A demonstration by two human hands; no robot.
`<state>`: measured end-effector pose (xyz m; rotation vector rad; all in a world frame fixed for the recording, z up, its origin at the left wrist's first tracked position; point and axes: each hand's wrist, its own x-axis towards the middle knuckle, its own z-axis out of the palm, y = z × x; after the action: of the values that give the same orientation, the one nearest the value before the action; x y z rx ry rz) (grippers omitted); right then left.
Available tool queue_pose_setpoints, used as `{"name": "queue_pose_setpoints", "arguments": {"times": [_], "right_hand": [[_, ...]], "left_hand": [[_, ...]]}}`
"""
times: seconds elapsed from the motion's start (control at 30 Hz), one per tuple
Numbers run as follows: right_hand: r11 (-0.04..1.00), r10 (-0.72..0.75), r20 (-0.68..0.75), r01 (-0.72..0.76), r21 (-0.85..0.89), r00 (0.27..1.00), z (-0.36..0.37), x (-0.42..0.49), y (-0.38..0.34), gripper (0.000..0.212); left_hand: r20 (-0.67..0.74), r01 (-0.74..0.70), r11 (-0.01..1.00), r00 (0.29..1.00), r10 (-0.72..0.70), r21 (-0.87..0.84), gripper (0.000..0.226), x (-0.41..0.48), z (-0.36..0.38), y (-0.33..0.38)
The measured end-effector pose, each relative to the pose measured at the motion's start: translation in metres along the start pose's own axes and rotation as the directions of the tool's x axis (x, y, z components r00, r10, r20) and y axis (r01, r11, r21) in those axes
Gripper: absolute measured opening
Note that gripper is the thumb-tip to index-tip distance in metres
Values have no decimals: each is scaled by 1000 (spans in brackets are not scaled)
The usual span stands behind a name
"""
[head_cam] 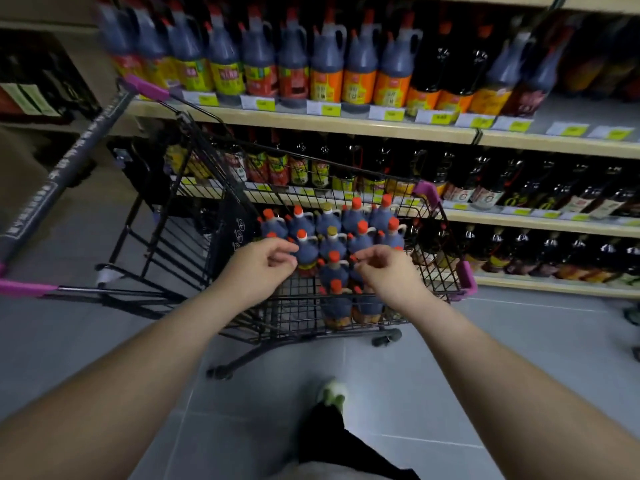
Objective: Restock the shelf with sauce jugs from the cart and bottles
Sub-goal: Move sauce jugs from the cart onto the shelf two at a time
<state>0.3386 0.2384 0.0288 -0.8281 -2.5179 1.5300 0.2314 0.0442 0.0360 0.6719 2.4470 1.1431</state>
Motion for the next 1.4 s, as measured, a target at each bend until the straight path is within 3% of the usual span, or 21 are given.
{"name": "queue_pose_setpoints", "arguments": {"times": [0.23,0.4,0.53,0.63,0.77,1.13,1.27,1.4], "right_hand": [[967,57,122,-24,-253,991,13,82,18,22],[887,133,360,51,-459,924,38,131,45,26],[817,242,460,77,-572,854,73,157,83,69],[765,313,452,60,-641,835,92,165,109,62],[632,352,451,147,-761,820,116,168,133,44],[682,450,441,20,-731,777,135,178,143,22],[766,367,389,-38,-641,845,121,171,124,24],[900,214,186,-120,-418,959,93,156,73,20]], "left_hand": [[103,75,997,992,-77,16,21,71,9,-11],[118,135,990,983,-139,35,21,114,7,-26],[163,153,986,973,-161,60,25,137,8,-43],[217,175,982,958,-187,74,24,151,10,-56],[272,206,973,935,-227,103,22,170,18,-78],[385,146,981,904,-185,128,21,192,33,-111],[407,123,987,900,-156,105,18,190,32,-112],[453,104,991,882,-129,81,25,189,23,-96]]}}
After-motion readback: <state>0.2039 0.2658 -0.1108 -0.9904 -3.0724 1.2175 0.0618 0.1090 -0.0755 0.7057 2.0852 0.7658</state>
